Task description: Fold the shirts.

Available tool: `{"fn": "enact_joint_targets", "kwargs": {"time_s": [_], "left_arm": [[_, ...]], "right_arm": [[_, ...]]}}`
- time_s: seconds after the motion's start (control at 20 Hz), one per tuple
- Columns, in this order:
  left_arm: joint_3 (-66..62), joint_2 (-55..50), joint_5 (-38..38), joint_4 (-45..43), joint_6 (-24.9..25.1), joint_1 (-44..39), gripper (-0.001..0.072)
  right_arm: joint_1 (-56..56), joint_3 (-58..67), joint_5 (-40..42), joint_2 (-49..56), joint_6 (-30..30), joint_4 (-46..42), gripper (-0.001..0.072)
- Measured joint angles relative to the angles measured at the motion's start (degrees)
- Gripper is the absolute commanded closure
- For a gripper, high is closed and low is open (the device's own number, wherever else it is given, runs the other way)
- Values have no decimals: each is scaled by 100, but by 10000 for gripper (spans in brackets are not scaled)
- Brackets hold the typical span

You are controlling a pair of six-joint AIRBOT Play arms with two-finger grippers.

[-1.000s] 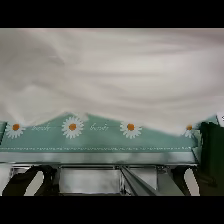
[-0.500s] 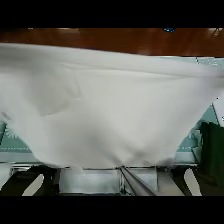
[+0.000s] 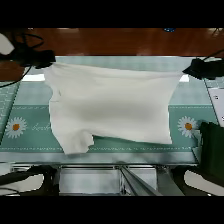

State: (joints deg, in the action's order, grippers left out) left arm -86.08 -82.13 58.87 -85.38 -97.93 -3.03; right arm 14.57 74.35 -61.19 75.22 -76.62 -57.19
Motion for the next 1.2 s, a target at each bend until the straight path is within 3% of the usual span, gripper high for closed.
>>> {"fn": "enact_joint_targets", "kwargs": {"time_s": [0.2,0.4,0.6,0.8,1.0,1.2], "left_arm": [[-1169,-1530,-195,173,-240,122,688],[-1974,-2393,87,411,-339,181,687],[-2356,-2618,573,931,118,361,687],[-2518,-2667,1838,1840,866,671,688],[-2135,-2671,2820,1853,1209,748,688],[-1576,-2673,3117,1762,1298,763,688]], "right_arm": [[-90,1012,323,1602,-184,212,690],[-109,1580,299,2400,-382,330,689],[28,1738,-140,2500,-273,411,689],[227,1762,-1169,2413,-120,203,689],[195,1438,-1893,2382,-70,-114,689],[114,994,-2046,2378,-50,-260,689]]}}
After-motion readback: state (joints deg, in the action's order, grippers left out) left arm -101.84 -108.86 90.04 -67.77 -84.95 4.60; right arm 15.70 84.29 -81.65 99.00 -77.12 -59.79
